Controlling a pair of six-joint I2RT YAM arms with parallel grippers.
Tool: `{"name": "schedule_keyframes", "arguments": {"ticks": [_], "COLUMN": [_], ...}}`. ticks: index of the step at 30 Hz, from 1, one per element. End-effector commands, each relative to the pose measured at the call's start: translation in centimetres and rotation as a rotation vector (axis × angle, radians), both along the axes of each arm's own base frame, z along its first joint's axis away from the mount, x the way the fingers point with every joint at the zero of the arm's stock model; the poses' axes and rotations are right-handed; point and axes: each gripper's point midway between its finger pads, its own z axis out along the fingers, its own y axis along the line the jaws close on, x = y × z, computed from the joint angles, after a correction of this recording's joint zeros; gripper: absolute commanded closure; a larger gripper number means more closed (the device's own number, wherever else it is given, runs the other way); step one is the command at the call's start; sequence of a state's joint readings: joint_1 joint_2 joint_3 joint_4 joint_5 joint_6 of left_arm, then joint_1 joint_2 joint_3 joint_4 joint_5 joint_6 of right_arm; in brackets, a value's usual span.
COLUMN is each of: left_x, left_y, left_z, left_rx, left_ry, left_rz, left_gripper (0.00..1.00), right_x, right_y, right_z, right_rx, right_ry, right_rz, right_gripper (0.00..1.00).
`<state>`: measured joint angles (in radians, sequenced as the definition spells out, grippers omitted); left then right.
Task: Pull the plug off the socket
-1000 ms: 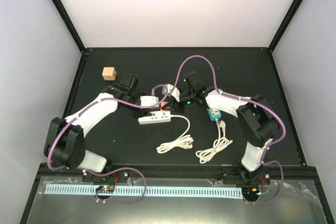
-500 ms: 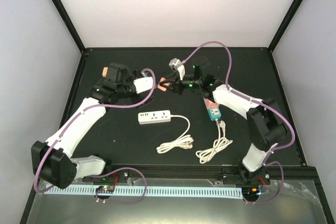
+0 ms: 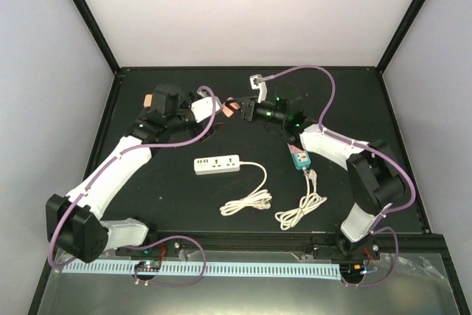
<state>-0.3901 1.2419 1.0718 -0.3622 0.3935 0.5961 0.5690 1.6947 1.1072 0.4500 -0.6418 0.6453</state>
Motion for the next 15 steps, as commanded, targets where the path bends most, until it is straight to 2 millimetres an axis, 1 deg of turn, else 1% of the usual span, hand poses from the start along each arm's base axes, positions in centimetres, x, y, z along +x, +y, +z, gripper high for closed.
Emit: {"name": "schedule_keyframes", "arguments": {"ticks": [1,3,6,8,10,15], "left_x": [0.8,0.8,0.8,1.1,1.1,1.1], "left_y": [-1.3,-1.7,-2.0,-2.5,-3.0,-4.0], "left_z": [1.0,1.0,1.5,0.5,0.0,-0.3], "left_rx": [-0.025,-0.029,-0.044,-0.035,-0.027,-0.026], "left_ry": [-0.034,-0.03,-0.034,-0.006,0.01,0.018], "left_rz": [0.018,0.011,0.012,0.007,-0.002,-0.018], "left_gripper": [0.13,0.14,0.14,0.15,0.16,0.21], "right_x": [1.0,0.9,0.8,0.7,0.6,0.3], "right_y": [-0.7,-0.8,-0.8,-1.0,-1.0,-0.9], "right_z": [0.0,-0.2,-0.1,0.0,0.1,0.1], "right_rx": [0.107,0.116,0.129,0.142,0.152,0.158], "right_ry": [0.155,0.167,0.176,0.18,0.183,0.186], "right_rz": [-0.099,-0.101,-0.101,-0.104,-0.104,-0.096], "right_gripper": [0.99,0.99,0.99,0.99,0.99,0.99]}}
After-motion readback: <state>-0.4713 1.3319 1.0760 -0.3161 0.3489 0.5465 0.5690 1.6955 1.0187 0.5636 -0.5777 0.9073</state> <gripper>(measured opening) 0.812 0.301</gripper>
